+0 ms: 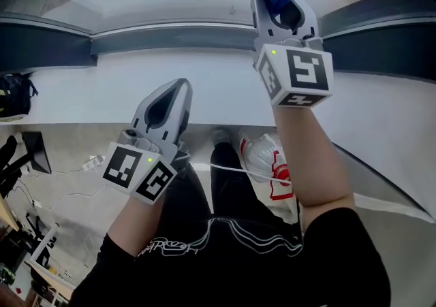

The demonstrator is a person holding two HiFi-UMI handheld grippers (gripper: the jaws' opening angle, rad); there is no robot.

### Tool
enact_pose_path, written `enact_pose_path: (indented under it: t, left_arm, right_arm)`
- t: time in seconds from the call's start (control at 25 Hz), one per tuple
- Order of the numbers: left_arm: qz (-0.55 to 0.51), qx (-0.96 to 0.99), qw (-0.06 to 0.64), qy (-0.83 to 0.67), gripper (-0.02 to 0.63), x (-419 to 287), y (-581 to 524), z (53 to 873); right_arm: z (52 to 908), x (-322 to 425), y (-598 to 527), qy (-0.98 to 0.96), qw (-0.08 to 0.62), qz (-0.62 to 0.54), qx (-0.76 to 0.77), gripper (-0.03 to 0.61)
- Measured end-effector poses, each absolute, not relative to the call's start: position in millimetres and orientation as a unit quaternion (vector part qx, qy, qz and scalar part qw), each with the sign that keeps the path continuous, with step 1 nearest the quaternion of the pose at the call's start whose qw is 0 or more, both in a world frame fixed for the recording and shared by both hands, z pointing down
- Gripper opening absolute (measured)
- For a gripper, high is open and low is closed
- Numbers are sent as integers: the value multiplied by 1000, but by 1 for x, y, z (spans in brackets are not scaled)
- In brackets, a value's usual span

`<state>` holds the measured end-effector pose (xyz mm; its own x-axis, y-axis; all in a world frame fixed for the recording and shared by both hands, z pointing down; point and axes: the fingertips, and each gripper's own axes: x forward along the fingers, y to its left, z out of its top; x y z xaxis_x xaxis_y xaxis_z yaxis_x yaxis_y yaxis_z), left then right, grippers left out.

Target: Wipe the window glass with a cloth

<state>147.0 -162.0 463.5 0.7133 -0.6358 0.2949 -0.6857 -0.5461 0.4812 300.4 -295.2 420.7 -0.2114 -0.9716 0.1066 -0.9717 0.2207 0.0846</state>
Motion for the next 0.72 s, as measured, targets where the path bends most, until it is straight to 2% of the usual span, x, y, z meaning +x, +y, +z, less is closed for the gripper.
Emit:
enact_pose_path:
  t: [0.72]
  left_arm:
    - [84, 909, 285, -293, 3, 275, -153, 458]
  right_arm:
    - [409, 487, -259, -699, 57, 22, 713, 94]
